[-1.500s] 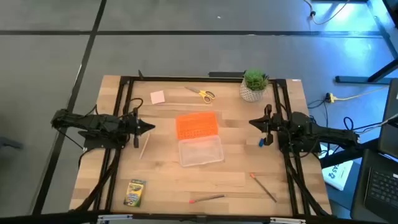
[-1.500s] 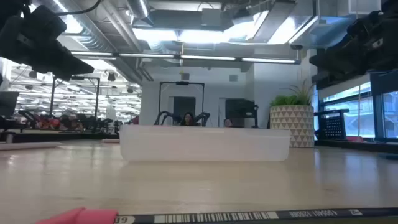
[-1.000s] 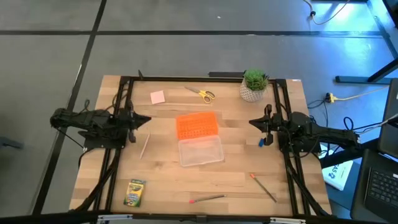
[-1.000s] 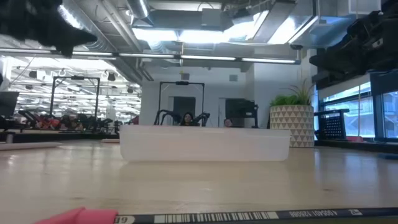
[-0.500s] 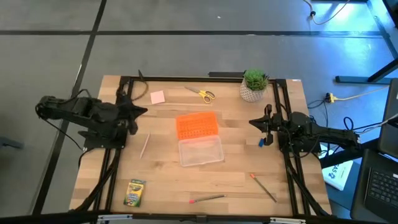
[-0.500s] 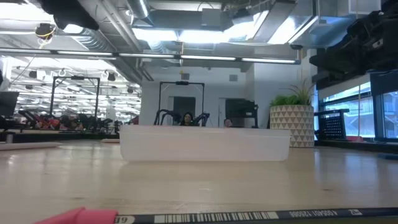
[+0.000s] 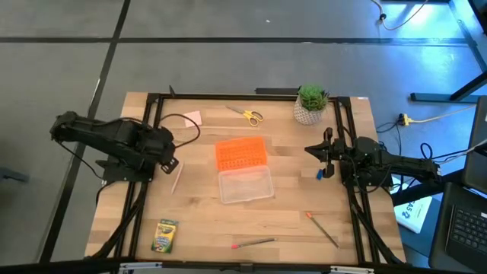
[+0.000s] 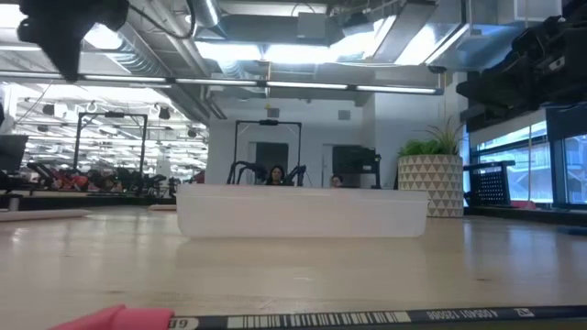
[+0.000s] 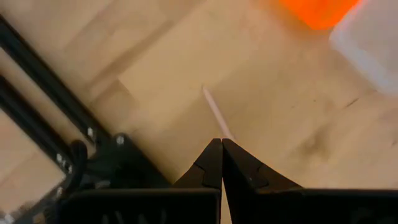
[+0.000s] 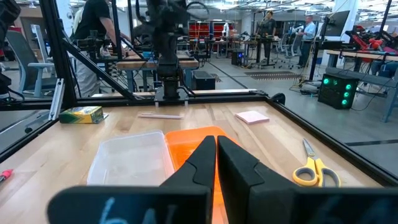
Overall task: Pack school essentials
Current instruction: Put the pink pen into the supply box
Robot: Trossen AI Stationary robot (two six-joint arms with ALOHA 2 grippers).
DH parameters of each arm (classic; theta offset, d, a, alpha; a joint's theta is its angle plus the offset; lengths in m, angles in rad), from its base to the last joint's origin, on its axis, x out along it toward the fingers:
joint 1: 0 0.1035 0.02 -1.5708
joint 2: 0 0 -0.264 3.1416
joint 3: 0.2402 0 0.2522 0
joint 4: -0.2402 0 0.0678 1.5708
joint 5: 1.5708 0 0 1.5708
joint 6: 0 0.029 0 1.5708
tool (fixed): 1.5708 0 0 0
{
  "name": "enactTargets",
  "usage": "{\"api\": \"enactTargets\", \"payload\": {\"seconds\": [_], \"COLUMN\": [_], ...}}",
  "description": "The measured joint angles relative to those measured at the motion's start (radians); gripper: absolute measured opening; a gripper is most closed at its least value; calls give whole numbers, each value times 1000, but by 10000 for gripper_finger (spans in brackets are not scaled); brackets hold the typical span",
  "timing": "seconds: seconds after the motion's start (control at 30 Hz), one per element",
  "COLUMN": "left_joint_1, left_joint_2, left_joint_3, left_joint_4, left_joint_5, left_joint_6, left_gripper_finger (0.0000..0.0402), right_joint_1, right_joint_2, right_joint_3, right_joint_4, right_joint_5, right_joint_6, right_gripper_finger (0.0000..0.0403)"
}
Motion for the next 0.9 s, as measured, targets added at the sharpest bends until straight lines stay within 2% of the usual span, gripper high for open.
{"api": "enactTargets", "payload": {"seconds": [0.2, 0.67, 0.9], "left_joint_1": [0, 9, 9], "left_joint_2": [41, 64, 86], "left_joint_3": [-11, -12, -54], "left_joint_4": [6, 16, 69], "left_joint_5": [32, 141, 179], "left_joint_6": [-1, -44, -100], "left_gripper_finger": [13, 113, 121], "right_joint_1": [0, 0, 0], "right_joint_2": [0, 0, 0], "right_joint_3": [0, 0, 0], "right_joint_4": [17, 20, 16], "right_joint_5": [0, 0, 0], "right_joint_6": [-1, 1, 2], "right_gripper_finger": [19, 20, 19]}}
